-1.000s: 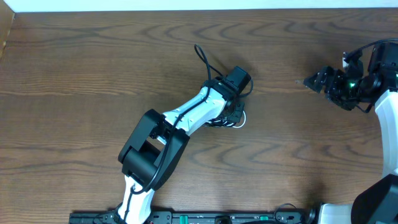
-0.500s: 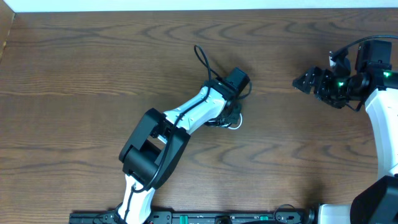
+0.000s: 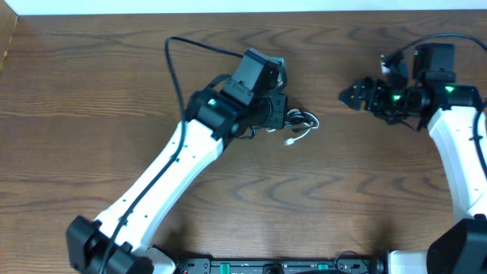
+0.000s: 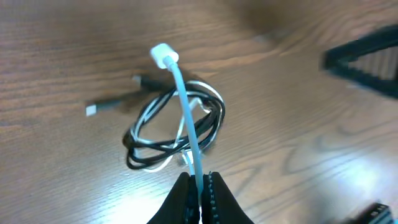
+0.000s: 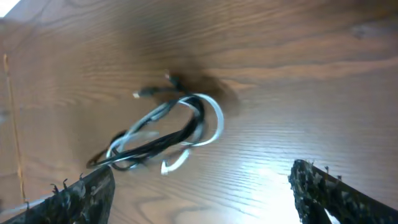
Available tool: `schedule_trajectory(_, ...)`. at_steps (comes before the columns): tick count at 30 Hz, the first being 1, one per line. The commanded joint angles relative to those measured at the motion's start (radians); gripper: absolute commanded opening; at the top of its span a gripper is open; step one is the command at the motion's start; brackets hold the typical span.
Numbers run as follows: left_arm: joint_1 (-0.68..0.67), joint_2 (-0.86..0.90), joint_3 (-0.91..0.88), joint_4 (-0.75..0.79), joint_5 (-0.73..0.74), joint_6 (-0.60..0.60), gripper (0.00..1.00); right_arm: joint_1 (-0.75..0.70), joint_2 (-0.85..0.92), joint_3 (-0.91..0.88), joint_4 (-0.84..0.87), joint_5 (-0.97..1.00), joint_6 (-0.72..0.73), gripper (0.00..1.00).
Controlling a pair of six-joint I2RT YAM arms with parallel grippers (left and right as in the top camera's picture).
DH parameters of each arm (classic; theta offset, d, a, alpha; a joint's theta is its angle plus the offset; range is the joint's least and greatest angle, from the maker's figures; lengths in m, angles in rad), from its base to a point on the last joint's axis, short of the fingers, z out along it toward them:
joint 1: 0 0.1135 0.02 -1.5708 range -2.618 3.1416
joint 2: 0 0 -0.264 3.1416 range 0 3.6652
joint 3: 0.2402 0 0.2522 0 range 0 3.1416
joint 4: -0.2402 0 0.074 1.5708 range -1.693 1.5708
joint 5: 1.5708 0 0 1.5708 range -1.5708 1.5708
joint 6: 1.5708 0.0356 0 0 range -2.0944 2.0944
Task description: Untangle cables
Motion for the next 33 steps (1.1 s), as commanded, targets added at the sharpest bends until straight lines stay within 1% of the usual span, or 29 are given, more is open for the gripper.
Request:
schedule_trajectory(1, 0.004, -0.011, 0.005, -0.006, 0.012, -0.008, 0.07, 0.051, -0.005, 0.018, 0.010, -0.014, 0.024, 0.86)
schedule_trajectory(4, 0.018, -0.013, 0.005, -0.002, 0.014, -0.021, 0.08, 0.082, -0.005, 0.018, 0.014, -0.014, 0.024, 0.85)
schedule_trajectory(9, 0.047, -0.014, 0.023, 0.001, 0.017, -0.034, 0.08, 0.119, -0.004, 0.018, 0.014, -0.014, 0.012, 0.76)
schedule_trajectory(10, 0.056, -0.016, 0.043, 0.001, 0.025, -0.034, 0.07, 0.133, -0.004, 0.018, 0.018, -0.014, -0.015, 0.71)
schedule_trajectory(13, 0.061, -0.033, 0.076, 0.002, 0.025, -0.035, 0.07, 0.155, -0.004, 0.018, 0.024, -0.019, -0.090, 0.66)
schedule_trajectory(16, 0.061, -0.058, 0.101, 0.002, 0.026, -0.037, 0.08, 0.173, -0.004, 0.018, 0.024, -0.069, -0.193, 0.66)
schedule_trajectory(17, 0.061, -0.077, 0.108, 0.003, 0.030, -0.043, 0.07, 0.183, -0.003, 0.018, 0.028, -0.116, -0.261, 0.66)
schedule_trajectory(18, 0.061, -0.089, 0.108, 0.005, 0.033, -0.044, 0.07, 0.188, -0.002, 0.018, 0.031, -0.140, -0.289, 0.67)
schedule_trajectory(21, 0.061, -0.120, 0.108, 0.004, 0.036, -0.062, 0.07, 0.200, 0.008, 0.017, 0.052, -0.161, -0.327, 0.67)
schedule_trajectory(23, 0.061, -0.141, 0.108, 0.005, 0.047, -0.064, 0.08, 0.204, 0.026, 0.017, 0.067, -0.188, -0.346, 0.65)
schedule_trajectory(29, 0.061, -0.166, 0.108, 0.005, 0.048, -0.065, 0.07, 0.207, 0.109, 0.017, 0.076, -0.426, -0.454, 0.63)
schedule_trajectory(33, 0.061, -0.164, 0.108, 0.004, 0.047, -0.065, 0.07, 0.215, 0.148, 0.017, 0.093, -0.589, -0.495, 0.65)
